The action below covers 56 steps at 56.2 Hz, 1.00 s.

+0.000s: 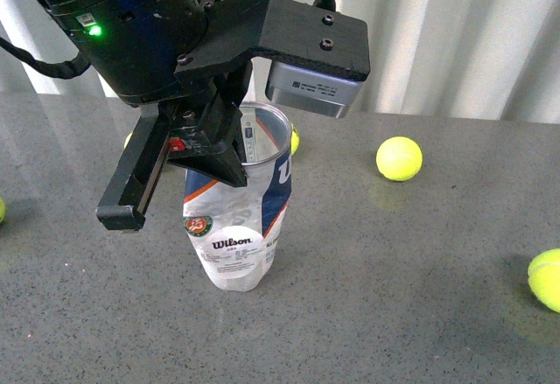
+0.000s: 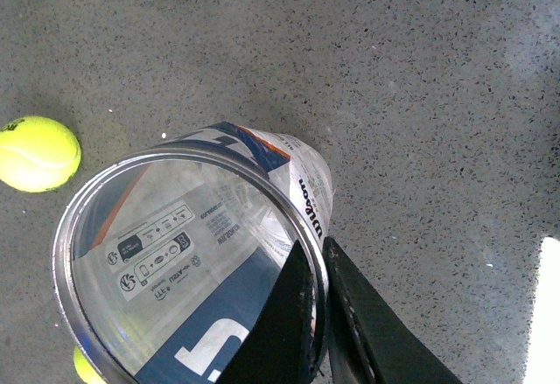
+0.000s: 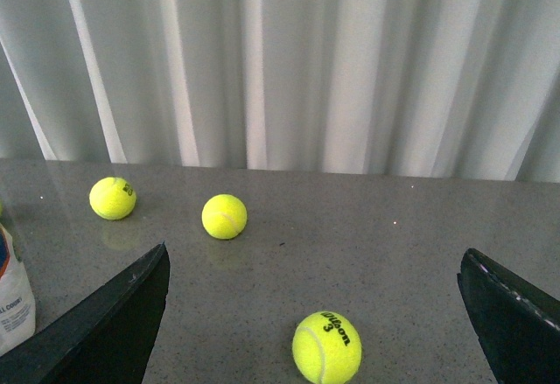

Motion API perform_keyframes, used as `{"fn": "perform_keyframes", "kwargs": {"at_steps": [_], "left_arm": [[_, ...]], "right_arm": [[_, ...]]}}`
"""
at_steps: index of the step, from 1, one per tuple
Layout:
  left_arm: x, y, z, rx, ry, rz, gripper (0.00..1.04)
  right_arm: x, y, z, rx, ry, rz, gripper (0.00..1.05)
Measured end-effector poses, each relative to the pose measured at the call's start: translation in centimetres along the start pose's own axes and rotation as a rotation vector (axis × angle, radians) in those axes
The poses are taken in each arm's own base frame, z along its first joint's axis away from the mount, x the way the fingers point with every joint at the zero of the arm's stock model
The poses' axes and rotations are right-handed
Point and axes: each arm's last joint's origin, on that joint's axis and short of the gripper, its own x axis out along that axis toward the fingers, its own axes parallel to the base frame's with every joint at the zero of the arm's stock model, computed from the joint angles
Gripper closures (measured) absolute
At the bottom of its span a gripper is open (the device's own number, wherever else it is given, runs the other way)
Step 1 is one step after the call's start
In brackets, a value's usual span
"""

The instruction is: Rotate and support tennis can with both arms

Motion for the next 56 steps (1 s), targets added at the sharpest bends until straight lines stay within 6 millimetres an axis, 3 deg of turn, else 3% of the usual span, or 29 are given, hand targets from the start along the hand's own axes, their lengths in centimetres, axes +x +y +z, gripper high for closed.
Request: {"fn": "perform_keyframes", "kwargs": {"at_steps": [7, 19, 29, 42, 56], "left_arm": [[0.6, 0.6, -0.6, -0.006, 0.030, 0.038, 0.83], [0.7, 0.9, -1.2, -0.018, 0.048, 0.056, 0.33], [0.7, 0.9, -1.2, -0.017, 0.051, 0.057, 0.06], [-0.6, 1.2, -1.4, -0.050, 0.004, 0.083, 0.07], [-6.8, 2.8, -2.2, -0.142, -0.135, 0.272, 0.07]], "right_arm": [[0.0, 0.0, 0.0, 0.000, 0.000, 0.000, 0.07], [0.0, 0.0, 0.0, 0.000, 0.000, 0.000, 0.07], [0.0, 0.0, 0.0, 0.000, 0.000, 0.000, 0.07], [0.0, 0.0, 0.0, 0.000, 0.000, 0.000, 0.07], [0.0, 0.0, 0.0, 0.000, 0.000, 0.000, 0.07]]}}
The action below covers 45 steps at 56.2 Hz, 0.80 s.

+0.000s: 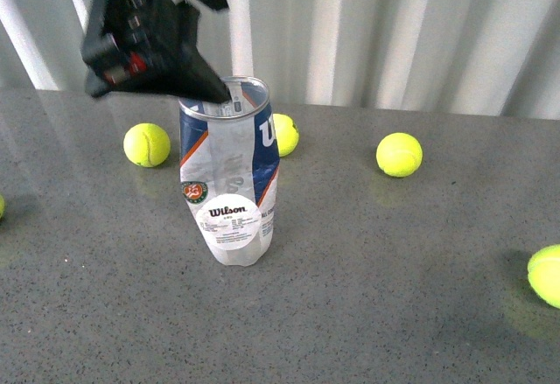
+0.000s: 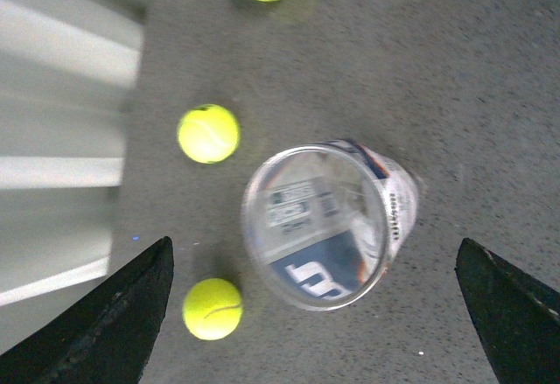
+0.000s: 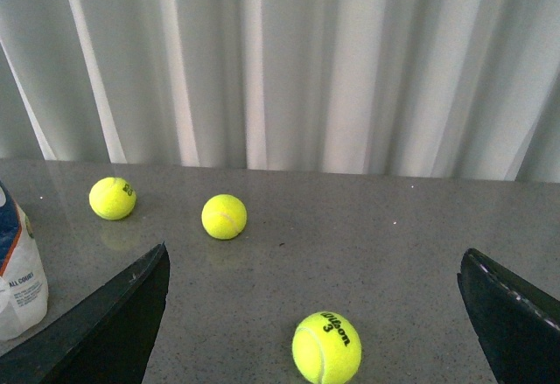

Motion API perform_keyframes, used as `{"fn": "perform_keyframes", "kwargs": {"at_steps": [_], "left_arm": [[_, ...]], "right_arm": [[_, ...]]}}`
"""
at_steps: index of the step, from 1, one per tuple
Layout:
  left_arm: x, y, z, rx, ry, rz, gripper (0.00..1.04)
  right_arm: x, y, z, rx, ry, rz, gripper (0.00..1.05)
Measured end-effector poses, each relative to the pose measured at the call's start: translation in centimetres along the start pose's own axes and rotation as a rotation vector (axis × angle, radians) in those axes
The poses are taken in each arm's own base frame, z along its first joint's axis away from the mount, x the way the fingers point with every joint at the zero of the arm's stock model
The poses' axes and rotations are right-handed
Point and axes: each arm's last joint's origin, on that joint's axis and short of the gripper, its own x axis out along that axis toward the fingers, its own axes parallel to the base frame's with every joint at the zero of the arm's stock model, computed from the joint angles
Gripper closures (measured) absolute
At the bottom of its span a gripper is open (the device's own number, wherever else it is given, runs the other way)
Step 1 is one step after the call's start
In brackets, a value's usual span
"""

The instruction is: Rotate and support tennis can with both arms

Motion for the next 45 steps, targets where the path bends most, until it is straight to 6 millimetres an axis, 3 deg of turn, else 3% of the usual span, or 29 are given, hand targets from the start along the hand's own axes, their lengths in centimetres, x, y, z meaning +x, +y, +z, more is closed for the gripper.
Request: {"fn": "perform_keyframes", "kwargs": {"at_steps": [8, 16, 22, 33, 39, 45], "left_arm": [[-4.9, 1.9, -0.2, -0.090, -0.152, 0.243, 0.07], [-8.9, 1.5, -1.7, -0.265, -0.272, 0.426, 0.07], [-11.1, -1.7, -5.4, -0.482, -0.356, 0.519, 0.07], [-11.6, -5.6, -10.9, -0.716, -0.367, 0.578, 0.07], [-12.0, -8.2, -13.6, -0.901, -0.350, 0.891, 0.24], [-11.7, -11.6, -15.7, -1.003, -0.403, 1.002, 0.42]], "right_arm": [[0.0, 0.0, 0.0, 0.000, 0.000, 0.000, 0.07], [0.0, 0.0, 0.0, 0.000, 0.000, 0.000, 0.07], [0.0, 0.0, 0.0, 0.000, 0.000, 0.000, 0.07], [0.0, 0.0, 0.0, 0.000, 0.000, 0.000, 0.07], [0.0, 0.0, 0.0, 0.000, 0.000, 0.000, 0.07], [0.0, 0.0, 0.0, 0.000, 0.000, 0.000, 0.07]]}}
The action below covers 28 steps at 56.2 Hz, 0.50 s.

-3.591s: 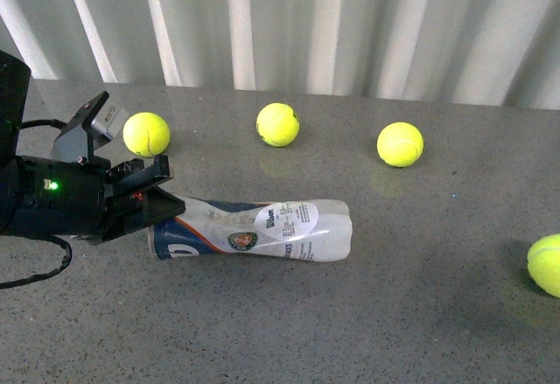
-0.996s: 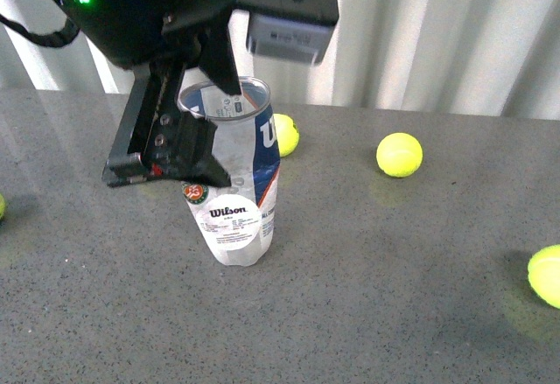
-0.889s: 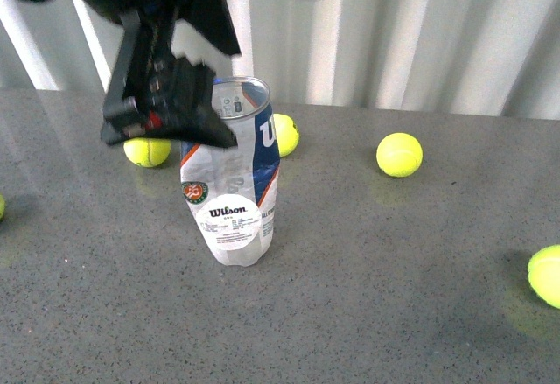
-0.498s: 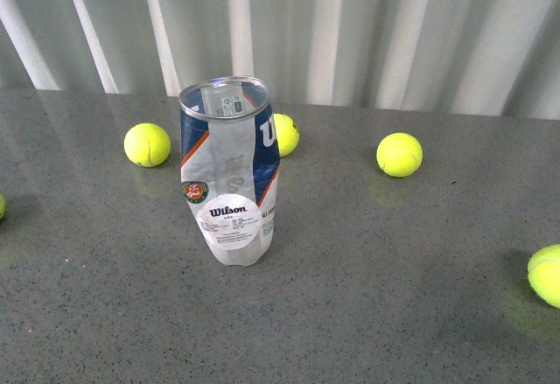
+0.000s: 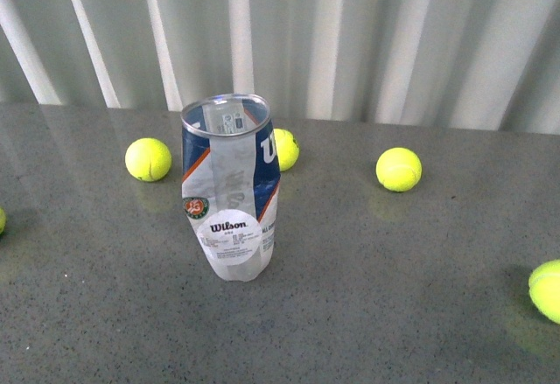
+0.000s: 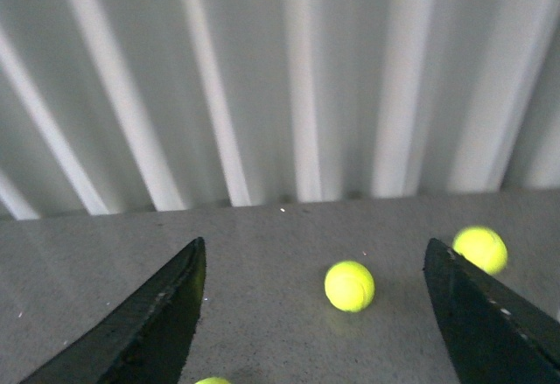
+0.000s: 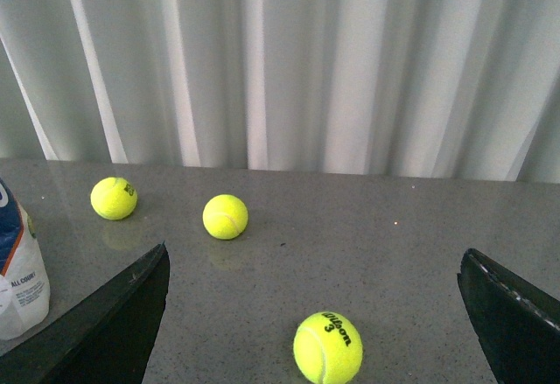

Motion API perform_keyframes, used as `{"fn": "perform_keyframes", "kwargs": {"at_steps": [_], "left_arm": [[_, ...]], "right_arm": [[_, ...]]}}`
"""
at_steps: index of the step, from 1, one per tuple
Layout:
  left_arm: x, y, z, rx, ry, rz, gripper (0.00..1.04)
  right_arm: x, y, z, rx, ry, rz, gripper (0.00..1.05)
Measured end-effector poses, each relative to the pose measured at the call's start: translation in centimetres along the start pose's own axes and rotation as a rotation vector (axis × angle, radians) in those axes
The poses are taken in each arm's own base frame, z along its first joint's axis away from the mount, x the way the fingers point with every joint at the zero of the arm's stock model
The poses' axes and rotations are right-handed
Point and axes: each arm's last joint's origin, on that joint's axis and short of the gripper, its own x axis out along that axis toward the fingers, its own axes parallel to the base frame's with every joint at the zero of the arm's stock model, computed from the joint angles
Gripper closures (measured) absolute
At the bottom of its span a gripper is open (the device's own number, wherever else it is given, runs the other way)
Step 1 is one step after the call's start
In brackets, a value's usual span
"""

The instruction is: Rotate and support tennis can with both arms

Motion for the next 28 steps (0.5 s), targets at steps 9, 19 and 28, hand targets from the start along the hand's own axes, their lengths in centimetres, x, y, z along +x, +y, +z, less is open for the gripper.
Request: {"fn": "perform_keyframes", "kwargs": {"at_steps": [9, 19, 28], "left_arm": [[-2.4, -1.8, -3.4, -0.064, 0.047, -0.011, 0.73], [-4.6, -3.3, -4.5, -0.074, 0.024, -0.010, 1.01], [-6.0, -4.1, -5.4, -0.078, 0.029, -0.013, 1.01]], "right_arm": [[0.0, 0.0, 0.0, 0.000, 0.000, 0.001, 0.07], [0.0, 0.0, 0.0, 0.000, 0.000, 0.000, 0.07], [0.0, 0.0, 0.0, 0.000, 0.000, 0.000, 0.07]]}}
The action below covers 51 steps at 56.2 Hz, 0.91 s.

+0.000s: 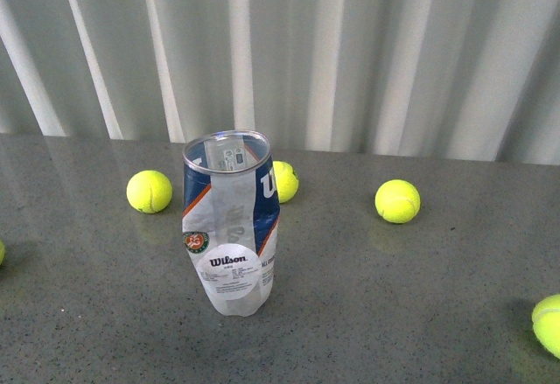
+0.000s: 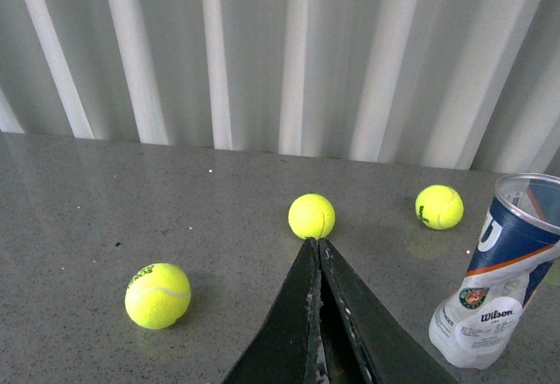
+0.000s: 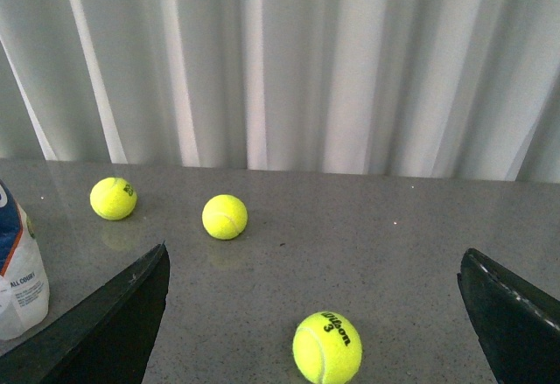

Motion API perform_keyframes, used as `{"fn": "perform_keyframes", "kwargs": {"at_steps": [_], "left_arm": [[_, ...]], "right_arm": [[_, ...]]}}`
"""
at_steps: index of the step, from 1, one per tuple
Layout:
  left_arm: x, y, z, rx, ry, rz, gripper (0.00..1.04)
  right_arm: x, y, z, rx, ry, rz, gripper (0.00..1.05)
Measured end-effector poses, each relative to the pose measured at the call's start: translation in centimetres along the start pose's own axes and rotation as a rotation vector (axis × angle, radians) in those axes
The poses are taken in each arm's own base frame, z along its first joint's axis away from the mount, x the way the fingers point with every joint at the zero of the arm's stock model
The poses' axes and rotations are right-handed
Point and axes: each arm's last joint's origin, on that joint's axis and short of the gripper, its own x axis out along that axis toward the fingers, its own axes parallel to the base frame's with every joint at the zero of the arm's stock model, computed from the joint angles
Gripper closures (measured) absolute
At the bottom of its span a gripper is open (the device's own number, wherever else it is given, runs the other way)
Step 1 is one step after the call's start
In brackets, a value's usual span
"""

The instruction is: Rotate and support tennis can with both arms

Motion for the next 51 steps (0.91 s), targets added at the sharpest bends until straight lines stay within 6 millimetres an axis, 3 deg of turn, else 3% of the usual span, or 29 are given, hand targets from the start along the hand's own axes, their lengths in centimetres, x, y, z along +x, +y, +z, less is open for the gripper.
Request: {"fn": "perform_keyframes", "kwargs": {"at_steps": [9, 51], "left_arm": [[-1.1, -1.2, -0.7, -0.001, 0.001, -0.005, 1.01], [-3.5, -1.2, -1.0, -0.003, -0.034, -0.002, 1.01]], "right_arm": [[0.0, 0.0, 0.0, 0.000, 0.000, 0.000, 0.07], [0.0, 0.0, 0.0, 0.000, 0.000, 0.000, 0.07]]}}
